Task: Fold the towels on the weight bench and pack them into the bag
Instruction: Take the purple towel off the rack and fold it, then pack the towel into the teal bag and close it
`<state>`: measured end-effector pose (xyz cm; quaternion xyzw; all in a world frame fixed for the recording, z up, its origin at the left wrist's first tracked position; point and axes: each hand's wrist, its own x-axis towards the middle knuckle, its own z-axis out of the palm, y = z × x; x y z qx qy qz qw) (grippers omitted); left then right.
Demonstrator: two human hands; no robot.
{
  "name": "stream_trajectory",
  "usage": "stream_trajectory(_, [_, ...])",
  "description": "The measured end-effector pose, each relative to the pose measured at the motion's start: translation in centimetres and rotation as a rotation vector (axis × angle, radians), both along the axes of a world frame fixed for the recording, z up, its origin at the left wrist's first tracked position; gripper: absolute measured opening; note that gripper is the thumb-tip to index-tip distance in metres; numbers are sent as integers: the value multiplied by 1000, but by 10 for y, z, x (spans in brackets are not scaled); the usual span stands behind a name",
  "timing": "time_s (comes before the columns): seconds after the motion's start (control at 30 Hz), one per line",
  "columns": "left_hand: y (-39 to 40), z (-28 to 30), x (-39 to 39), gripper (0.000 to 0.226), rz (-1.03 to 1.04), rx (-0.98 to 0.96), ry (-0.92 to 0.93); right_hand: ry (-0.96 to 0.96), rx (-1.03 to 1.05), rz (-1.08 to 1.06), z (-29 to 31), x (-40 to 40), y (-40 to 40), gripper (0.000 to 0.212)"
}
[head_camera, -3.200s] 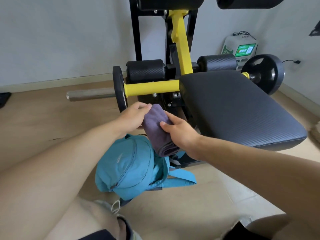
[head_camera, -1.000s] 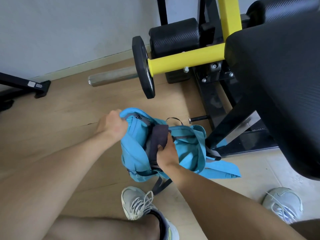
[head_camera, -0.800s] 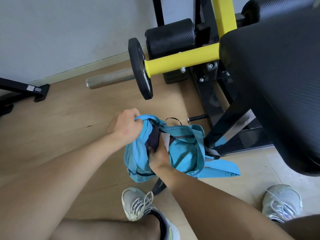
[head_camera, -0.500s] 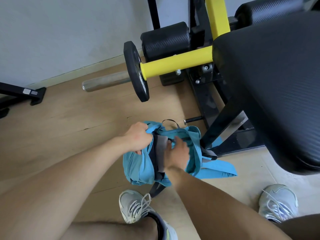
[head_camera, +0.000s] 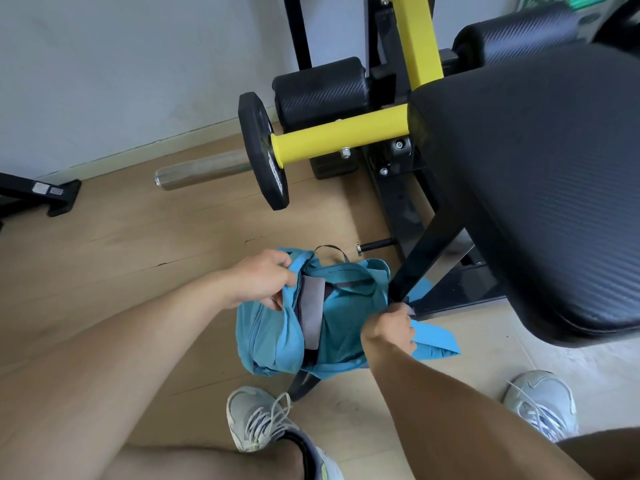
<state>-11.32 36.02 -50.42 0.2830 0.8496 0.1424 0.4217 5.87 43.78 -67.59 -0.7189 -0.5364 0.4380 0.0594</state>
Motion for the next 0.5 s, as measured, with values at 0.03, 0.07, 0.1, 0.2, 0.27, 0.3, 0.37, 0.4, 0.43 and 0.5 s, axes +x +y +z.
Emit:
stream_trajectory(0.03, [1,0,-1,16,28,23,-31,60,65,16,8,-5,-3,13])
stream_trajectory(0.07, [2,2,-2,16,47,43,-55,152,115,24,19,-13,-8,4])
stream_trajectory(0.1, [3,4,-2,12,63,60,-73,257,160,33,33,-23,-14,5])
stream_trajectory(0.2, [7,10,-1,9,138,120,-115,592,343,146,85,-54,-37,11])
stream_trajectory(0.27, [7,16,-2,16,212,177,-112,746,400,258,113,-67,-49,9])
stream_trajectory(0.3, [7,18,-3,18,250,194,-106,787,376,300,120,-70,-52,8])
stream_trajectory(0.37, [2,23,-6,20,320,221,-120,798,345,393,124,-71,-55,5])
stream_trajectory(0.4, [-2,25,-7,20,338,229,-122,772,341,464,125,-69,-56,13])
stream_trajectory(0.43, [-5,27,-8,20,344,236,-113,729,337,550,127,-67,-58,25])
stream_trajectory(0.5, [-11,30,-11,17,360,270,-99,643,349,674,133,-67,-58,39])
